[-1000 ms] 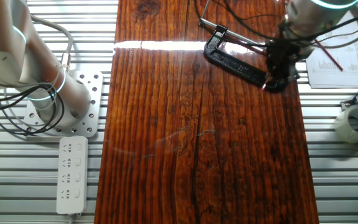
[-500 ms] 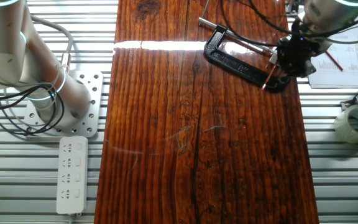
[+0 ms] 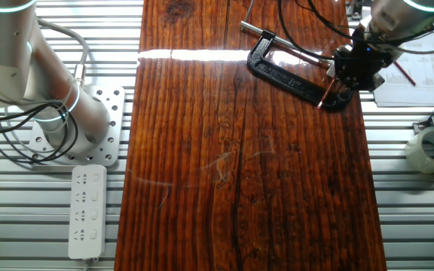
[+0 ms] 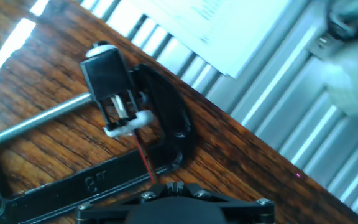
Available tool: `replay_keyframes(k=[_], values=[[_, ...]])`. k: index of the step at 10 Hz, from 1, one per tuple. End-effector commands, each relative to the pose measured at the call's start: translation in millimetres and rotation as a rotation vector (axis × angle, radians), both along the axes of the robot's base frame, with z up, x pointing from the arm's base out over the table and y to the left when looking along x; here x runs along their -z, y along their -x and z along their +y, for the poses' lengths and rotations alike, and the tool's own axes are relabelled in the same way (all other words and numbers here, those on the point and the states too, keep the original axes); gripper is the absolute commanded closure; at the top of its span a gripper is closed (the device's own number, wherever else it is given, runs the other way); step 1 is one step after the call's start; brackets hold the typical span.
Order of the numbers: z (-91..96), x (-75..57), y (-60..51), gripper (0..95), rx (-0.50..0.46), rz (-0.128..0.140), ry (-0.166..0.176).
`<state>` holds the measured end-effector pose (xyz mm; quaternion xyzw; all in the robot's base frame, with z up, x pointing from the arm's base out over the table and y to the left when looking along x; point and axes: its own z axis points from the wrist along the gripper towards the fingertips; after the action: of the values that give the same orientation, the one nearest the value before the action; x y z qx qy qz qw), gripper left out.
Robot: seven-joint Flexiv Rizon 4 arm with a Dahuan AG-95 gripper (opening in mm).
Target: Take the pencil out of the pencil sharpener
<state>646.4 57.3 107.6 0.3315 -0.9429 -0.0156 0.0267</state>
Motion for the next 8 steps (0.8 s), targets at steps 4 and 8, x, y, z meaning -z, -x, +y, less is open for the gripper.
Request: replay_keyframes(k=[4, 8], values=[[1.7, 0.8, 0.6, 95.0, 0.001, -0.020, -0.002], [1.3, 1.6, 1.1, 95.0, -0.043, -0.012, -0.003]])
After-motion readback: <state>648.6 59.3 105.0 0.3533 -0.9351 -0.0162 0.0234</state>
